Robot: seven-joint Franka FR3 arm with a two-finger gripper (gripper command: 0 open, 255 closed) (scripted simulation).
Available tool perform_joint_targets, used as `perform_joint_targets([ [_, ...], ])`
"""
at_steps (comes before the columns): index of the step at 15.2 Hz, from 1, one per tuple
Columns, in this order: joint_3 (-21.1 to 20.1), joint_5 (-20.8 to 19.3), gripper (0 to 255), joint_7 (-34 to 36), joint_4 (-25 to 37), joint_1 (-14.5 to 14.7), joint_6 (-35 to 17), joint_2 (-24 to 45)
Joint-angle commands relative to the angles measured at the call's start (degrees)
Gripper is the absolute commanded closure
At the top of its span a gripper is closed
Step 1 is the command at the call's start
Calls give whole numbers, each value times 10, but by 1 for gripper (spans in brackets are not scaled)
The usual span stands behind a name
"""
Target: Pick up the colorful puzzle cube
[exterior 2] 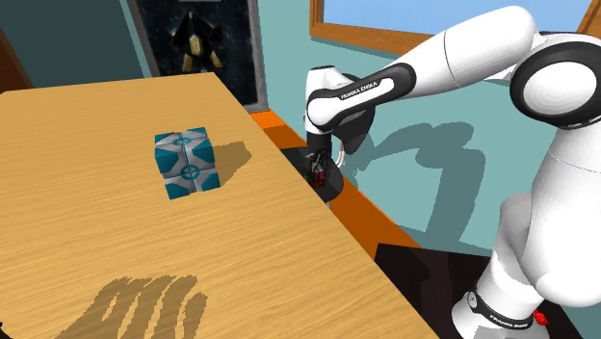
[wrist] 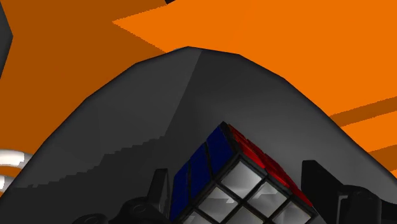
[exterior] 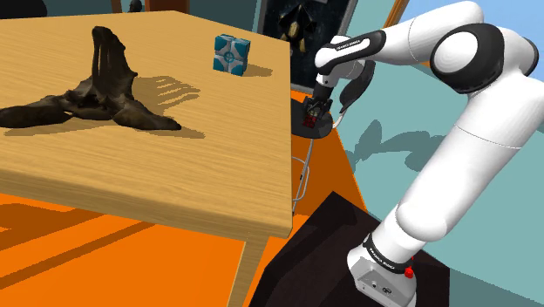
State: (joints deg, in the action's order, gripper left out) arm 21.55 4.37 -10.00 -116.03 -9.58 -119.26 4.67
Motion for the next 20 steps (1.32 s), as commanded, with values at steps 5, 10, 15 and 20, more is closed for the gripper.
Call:
perform_joint_targets([
  [5,-1,-4,255,5,1,2,12,-7],
  [10,-1,-11,255,11,25,3,48,-20],
  [15,-1,-16,255,15,53,4,85,-31],
  [20,-1,-18,255,17,71,4,109,-36],
])
